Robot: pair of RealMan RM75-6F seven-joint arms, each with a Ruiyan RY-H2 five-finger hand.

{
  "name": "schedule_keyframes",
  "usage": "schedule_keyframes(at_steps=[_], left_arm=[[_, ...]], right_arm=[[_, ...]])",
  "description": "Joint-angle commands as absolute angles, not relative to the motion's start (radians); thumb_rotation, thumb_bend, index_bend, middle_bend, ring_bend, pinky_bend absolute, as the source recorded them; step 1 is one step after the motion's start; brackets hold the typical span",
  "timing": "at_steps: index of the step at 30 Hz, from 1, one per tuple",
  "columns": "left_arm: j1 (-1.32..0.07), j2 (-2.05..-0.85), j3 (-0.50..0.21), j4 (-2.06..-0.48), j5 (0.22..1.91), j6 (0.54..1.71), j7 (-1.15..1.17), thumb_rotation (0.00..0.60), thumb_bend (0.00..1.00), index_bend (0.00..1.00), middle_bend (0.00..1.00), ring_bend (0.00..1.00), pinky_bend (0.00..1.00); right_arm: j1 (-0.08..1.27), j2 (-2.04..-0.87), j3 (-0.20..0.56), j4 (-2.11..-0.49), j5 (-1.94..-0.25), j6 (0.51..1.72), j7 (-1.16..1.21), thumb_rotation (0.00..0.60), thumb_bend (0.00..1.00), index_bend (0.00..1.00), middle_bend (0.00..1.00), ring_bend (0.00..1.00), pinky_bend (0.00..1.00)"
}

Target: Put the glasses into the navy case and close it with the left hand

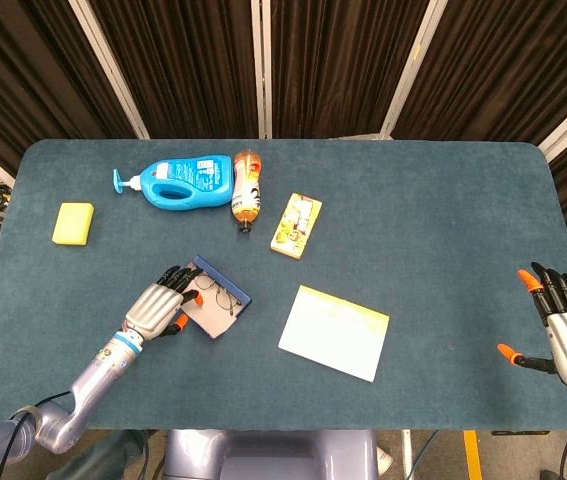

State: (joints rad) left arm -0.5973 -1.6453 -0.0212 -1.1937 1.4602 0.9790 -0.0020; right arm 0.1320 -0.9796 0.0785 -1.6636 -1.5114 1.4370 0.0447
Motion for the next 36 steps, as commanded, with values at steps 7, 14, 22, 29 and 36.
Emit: schedule_keyframes(at_steps=[7, 14, 22, 29, 36], left_arm=[[-0.590, -1.646, -0.019, -1.193, 1.444, 0.973, -0.018, 0.600, 0.59, 0.59, 0.00, 0.00, 0.00], [-0.568, -1.576, -0.003, -1.261, 1.470, 1.020, -0.013, 0.600, 0.59, 0.61, 0.00, 0.00, 0.00], [-0.523, -1.439, 0.040, -1.375, 1.492, 1.066, 0.008, 0.600, 0.59, 0.63, 0.00, 0.00, 0.00], [-0.499, -1.341, 0.066, -1.470, 1.495, 1.073, 0.021, 0.600, 0.60, 0.63, 0.00, 0.00, 0.00], [-0.520, -1.330, 0.052, -1.519, 1.438, 1.000, 0.073, 0.600, 0.60, 0.63, 0.00, 0.00, 0.00]], right_arm=[[0.134, -0.982, 0.078, -1.661, -1.512, 1.434, 0.046, 0.600, 0.00, 0.00, 0.00, 0.00, 0.00], [0.132, -0.979, 0.077, -1.666, -1.518, 1.440, 0.048, 0.600, 0.00, 0.00, 0.00, 0.00, 0.00], [0.128, -0.975, 0.074, -1.674, -1.531, 1.453, 0.050, 0.600, 0.00, 0.00, 0.00, 0.00, 0.00], [0.126, -0.972, 0.072, -1.679, -1.541, 1.460, 0.054, 0.600, 0.00, 0.00, 0.00, 0.00, 0.00], [0.125, -0.970, 0.073, -1.676, -1.538, 1.460, 0.061, 0.600, 0.00, 0.00, 0.00, 0.00, 0.00]])
